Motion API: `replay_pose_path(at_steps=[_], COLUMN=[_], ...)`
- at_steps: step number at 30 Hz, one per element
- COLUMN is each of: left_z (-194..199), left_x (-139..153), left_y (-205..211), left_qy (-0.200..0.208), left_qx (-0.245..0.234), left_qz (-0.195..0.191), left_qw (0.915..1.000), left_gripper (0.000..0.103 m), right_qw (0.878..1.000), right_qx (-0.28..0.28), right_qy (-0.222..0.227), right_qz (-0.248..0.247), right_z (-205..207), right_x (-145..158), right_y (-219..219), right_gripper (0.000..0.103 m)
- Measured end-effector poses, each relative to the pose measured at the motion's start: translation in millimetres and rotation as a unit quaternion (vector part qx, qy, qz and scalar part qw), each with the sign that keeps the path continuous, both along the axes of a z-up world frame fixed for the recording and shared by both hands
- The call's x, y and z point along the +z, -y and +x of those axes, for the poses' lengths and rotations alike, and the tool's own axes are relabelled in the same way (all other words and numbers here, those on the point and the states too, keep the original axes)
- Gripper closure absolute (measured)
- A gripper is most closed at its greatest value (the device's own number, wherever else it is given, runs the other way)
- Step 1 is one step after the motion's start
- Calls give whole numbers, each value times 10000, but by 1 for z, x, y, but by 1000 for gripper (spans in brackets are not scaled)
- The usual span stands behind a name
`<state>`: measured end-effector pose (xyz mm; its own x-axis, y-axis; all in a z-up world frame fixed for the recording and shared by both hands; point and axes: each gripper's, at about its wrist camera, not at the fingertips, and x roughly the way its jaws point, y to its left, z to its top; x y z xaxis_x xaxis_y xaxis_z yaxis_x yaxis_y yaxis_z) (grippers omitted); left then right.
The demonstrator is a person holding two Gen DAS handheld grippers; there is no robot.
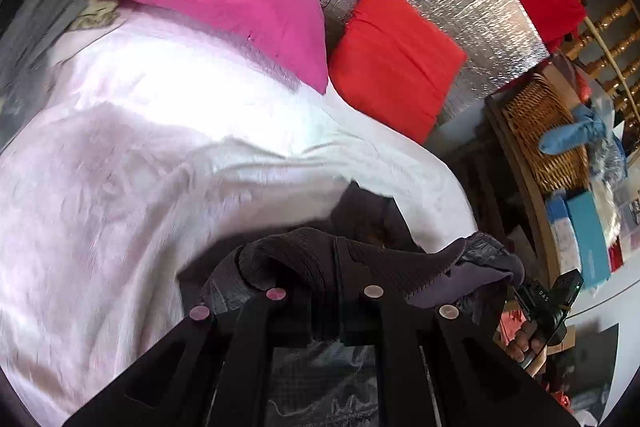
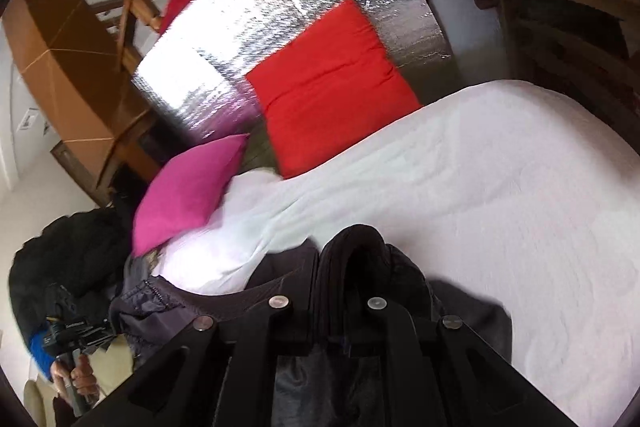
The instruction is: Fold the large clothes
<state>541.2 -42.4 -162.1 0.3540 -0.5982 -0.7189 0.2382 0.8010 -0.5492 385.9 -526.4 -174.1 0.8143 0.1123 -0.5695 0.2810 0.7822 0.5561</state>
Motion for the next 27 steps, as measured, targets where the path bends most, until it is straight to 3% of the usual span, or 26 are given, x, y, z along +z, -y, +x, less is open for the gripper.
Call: replay_pose_path(at_steps=[6, 15, 18, 20, 21, 22, 24, 27], left_z=[49, 73, 70, 63, 58, 54, 37, 8], left_x=[-41, -92, -108, -108, -105, -101, -81, -48], left_y=[32, 34, 30, 26, 24, 22, 16, 5], left_qy=[-159, -405, -578, -598, -574, -506, -155, 457], left_qx=[53, 360, 511, 592, 654, 712, 863, 986], left_qz=[153, -6, -141, -226, -226, -192, 25, 193], left_qw=[9997, 9985, 9969, 9962, 9959, 9960, 9961, 9939], left_gripper=[94, 91, 90, 88, 76, 65, 25, 22], right_qw=[9990, 9964, 9923, 9909, 9902, 9891, 9859, 9847], right_qx=[-300, -367, -281, -220, -202, -202, -226, -461], right_qy=[-272, -619, -752, -629, -543, -431, 3, 499], right_qz=[165, 441, 944, 1172, 1274, 1392, 1660, 1608], right_z=[50, 81, 79, 73, 68, 61, 41, 5], right_x=[-50, -100, -113, -112, -110, -106, -95, -71], right_y=[29, 42, 48, 51, 52, 53, 54, 54], right_gripper=[95, 94, 90, 82, 70, 41, 12, 12])
